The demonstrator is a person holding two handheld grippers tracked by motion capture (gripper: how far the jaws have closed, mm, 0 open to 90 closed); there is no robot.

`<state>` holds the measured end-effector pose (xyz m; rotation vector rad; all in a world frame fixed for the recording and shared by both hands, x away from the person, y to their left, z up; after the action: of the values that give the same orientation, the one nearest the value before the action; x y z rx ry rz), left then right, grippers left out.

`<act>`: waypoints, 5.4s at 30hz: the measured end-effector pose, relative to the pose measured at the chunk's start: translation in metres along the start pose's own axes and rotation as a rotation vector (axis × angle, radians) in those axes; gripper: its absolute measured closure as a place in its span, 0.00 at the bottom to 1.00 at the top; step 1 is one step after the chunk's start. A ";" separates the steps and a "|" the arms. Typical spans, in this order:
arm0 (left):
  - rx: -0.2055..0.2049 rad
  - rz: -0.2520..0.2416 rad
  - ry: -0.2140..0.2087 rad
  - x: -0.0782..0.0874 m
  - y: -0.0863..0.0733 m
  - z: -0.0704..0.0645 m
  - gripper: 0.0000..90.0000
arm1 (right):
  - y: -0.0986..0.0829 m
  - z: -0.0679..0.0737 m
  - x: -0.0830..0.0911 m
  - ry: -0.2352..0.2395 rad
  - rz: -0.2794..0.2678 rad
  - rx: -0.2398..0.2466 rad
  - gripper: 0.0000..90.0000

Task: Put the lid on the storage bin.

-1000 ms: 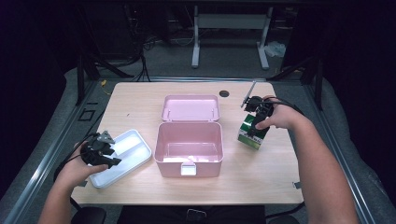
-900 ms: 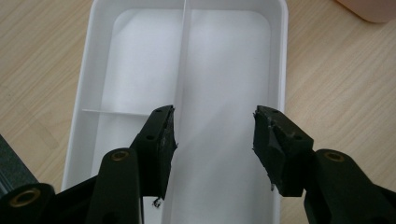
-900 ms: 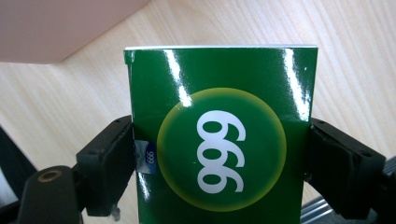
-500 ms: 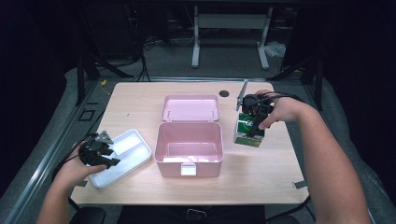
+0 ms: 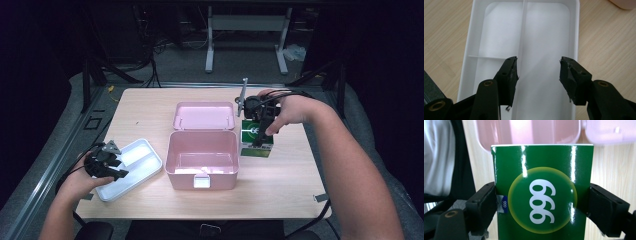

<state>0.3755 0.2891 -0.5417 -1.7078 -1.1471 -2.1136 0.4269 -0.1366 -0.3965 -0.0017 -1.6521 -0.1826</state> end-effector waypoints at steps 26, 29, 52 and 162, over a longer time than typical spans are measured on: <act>0.012 0.004 0.014 0.000 -0.004 0.005 0.53 | 0.082 0.021 -0.043 0.052 -0.014 0.059 0.18; 0.010 0.005 0.013 -0.001 -0.004 0.004 0.53 | 0.080 0.022 -0.052 0.048 -0.022 0.052 0.18; 0.008 0.024 0.017 -0.006 -0.007 0.005 0.53 | 0.079 0.023 -0.121 0.038 -0.006 0.055 0.17; -0.053 0.407 0.053 -0.059 0.002 0.026 0.92 | -0.093 0.042 -0.168 -0.360 -0.511 -0.914 0.35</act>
<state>0.4143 0.2866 -0.5934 -1.7199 -0.6621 -1.9341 0.3900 -0.2053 -0.5771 -0.3217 -1.7604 -1.3761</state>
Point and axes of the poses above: each handheld gripper's, and its own axes: x roughly backward along the jaws, y roughly out of its top, z roughly to its left, the point moved 7 cm from there along -x, roughly forward along the jaws, and after that the axes turned 3 degrees about -y, right-handed, at the moved point
